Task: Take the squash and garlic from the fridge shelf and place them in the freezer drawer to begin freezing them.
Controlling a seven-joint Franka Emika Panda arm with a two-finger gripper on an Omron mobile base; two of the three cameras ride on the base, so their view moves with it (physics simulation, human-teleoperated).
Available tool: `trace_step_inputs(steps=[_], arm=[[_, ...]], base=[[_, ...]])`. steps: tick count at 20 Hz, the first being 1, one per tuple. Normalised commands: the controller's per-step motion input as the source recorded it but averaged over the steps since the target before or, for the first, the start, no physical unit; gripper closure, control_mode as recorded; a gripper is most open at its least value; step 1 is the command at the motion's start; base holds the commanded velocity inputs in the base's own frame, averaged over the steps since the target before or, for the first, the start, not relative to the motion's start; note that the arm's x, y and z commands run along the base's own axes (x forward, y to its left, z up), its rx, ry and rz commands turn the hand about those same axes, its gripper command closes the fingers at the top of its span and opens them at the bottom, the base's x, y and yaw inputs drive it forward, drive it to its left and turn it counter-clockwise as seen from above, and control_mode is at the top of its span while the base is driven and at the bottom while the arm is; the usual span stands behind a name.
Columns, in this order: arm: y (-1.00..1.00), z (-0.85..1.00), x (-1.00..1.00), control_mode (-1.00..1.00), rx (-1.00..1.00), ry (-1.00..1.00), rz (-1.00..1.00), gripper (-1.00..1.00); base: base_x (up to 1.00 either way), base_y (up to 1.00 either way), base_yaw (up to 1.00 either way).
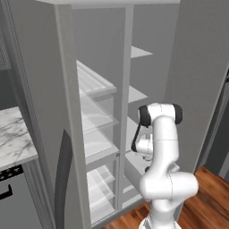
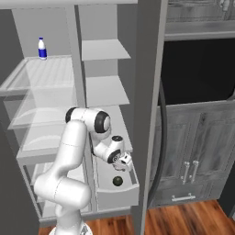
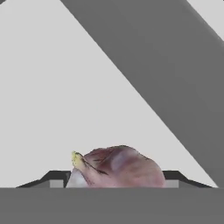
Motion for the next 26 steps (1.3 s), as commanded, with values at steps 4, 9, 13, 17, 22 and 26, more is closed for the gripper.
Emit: trace_step_inputs(steps=[4,9,13,17,22,26], arm=[[0.0,-0.02,0.12,-1.0,0.0,-0.01,0.0,-1.0],[0.0,0.0,-0.61,-1.0,0.0,0.0,0.0,-1.0],[0.0,0.2,-0.93,-1.0,0.01,-0.02,0.0,-1.0],[0.0,0.53,-1.0,-1.0,0.03,-0.13,0.0,-1.0],[0.0,0.93,-1.0,-1.0,0.01,-0.25,-0.01,-1.0],[0.0,1.0,-1.0,-1.0,0.0,-0.35,-0.02,-1.0]], base=[[0.0,0.0,0.0],[0.0,0.0,0.0],[0.0,0.0,0.0],[0.0,0.0,0.0],[0.0,0.0,0.0],[0.0,0.0,0.0]])
